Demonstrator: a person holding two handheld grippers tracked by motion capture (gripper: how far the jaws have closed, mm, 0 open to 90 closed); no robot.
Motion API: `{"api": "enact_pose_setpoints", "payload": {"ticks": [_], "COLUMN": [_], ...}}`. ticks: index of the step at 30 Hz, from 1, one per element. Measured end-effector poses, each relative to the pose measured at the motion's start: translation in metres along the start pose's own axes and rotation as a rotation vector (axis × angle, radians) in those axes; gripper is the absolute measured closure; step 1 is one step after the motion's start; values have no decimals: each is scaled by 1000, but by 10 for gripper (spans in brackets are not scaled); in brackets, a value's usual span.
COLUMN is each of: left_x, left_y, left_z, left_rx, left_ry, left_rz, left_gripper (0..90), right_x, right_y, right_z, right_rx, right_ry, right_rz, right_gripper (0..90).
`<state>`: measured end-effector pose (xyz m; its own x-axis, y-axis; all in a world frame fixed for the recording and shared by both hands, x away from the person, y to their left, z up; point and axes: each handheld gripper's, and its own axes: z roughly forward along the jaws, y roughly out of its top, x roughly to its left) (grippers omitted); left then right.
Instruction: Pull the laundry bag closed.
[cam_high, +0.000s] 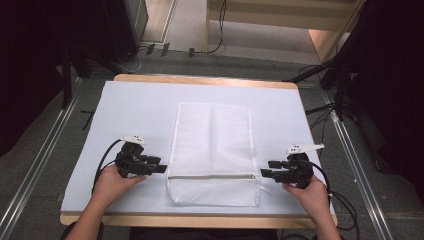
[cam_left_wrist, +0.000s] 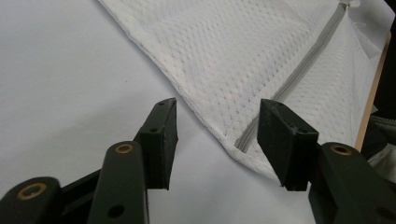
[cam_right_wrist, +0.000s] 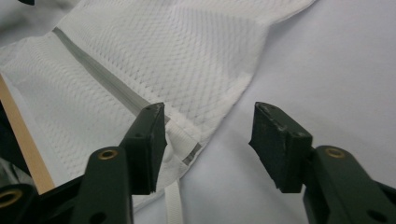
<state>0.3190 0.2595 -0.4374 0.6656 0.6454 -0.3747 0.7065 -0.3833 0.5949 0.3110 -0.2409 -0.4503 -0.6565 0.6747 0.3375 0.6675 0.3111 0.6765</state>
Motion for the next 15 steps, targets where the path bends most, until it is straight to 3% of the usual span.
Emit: {"api": "enact_pose_setpoints", "payload": {"ticks": [5,13,15], "left_x": [0,5,10], "left_y": [1,0,0], "left_z": [-2,-7,-10], "left_rx": [-5,-34,-36], "left_ry": [15,38,50], "left_rz": [2,-19,-25], "left_gripper": [432,396,390], "right_x": [-8,-17,-20], "right_y": [-4,-7,-9], "right_z": [-5,-6,-7], "right_rx": [-28,-46,-68], "right_ry": [-55,-129,-136], "right_rz": [-12,42,81], "right_gripper": [364,342,335]}}
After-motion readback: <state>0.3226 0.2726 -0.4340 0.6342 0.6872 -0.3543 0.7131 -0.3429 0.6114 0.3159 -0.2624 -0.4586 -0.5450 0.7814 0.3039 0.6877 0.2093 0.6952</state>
